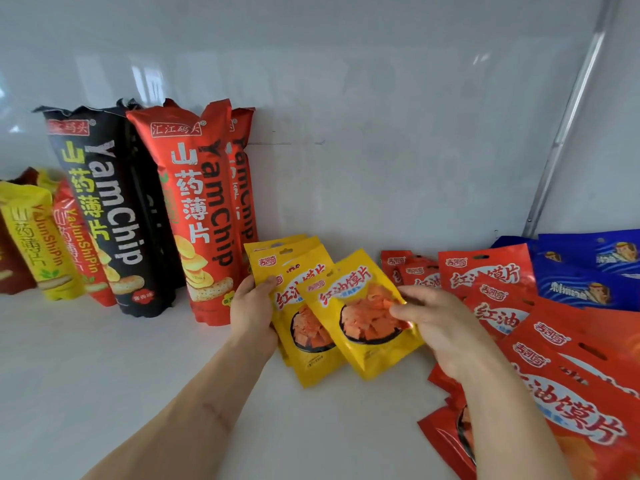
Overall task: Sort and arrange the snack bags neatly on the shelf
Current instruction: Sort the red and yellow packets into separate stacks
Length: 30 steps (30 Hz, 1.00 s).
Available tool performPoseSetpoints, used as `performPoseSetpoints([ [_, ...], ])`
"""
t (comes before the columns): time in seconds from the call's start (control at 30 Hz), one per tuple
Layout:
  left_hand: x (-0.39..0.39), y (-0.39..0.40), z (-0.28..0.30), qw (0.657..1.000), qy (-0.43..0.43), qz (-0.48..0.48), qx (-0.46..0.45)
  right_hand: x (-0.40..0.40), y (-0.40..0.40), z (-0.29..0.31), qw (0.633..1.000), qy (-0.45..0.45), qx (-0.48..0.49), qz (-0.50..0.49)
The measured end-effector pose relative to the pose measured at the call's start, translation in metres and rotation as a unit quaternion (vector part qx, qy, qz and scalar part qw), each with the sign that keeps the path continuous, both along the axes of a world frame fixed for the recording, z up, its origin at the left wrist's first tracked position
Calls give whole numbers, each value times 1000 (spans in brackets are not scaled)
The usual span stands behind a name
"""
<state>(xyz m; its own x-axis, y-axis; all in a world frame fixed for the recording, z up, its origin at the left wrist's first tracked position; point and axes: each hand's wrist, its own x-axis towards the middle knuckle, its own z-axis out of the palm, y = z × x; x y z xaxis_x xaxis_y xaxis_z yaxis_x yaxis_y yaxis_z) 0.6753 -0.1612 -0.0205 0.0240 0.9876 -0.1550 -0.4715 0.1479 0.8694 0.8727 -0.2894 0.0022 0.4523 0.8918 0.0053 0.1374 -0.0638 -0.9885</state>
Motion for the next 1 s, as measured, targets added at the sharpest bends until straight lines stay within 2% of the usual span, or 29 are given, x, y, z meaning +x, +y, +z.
performPoseSetpoints([
  [0.4, 4, -6, 3, 998, -57, -28, 22, -33, 14, -17, 987, -126, -98, 8],
  [0.6, 6, -8, 0, 998, -10, -54, 31, -35, 17, -21, 976, -173, -135, 5],
  [0.83, 7, -5, 2, 998, 20, -57, 35, -49, 15, -20, 940, -315, -129, -9],
  [0.93, 4, -6, 8, 996, 25, -75, 35, -55, 17, -17, 945, -312, -101, -9],
  [1.0, 1, -6, 14, 995, 21, -92, 29, -56, 20, -17, 956, -279, -91, 4],
])
